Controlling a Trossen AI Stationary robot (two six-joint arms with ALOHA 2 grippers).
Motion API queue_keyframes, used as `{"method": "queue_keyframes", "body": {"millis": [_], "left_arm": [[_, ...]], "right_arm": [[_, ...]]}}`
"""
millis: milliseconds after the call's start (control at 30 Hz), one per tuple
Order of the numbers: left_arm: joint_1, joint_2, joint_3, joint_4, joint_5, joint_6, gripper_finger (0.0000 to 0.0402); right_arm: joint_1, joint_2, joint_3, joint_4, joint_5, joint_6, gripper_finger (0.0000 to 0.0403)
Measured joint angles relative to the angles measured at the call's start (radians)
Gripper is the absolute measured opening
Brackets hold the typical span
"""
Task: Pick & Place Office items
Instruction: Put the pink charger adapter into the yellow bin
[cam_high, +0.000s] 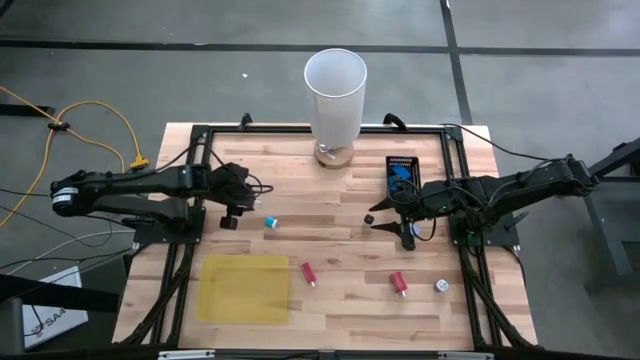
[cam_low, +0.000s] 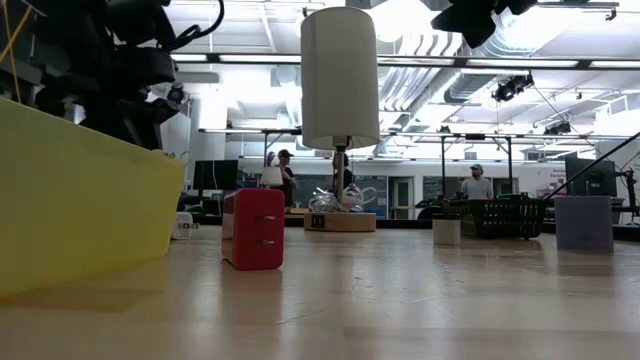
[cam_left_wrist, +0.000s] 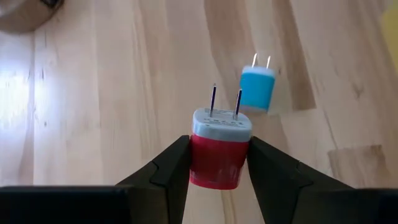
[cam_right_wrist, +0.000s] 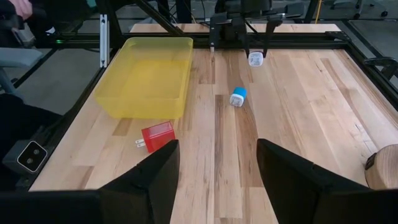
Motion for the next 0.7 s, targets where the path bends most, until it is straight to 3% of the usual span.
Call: {"method": "queue_keyframes", "body": {"millis": [533,700], "left_arm": [[-0.054,0.0,0.0,0.285,0.0,-0.008,0.0142],[-0.054,0.0,0.0,0.3,-0.001,-0.006,0.0142]], "right_arm": [[0.0,0.0,0.0,0.0,0.0,0.0,0.0201],[0.0,0.0,0.0,0.0,0.0,0.0,0.0201]]}}
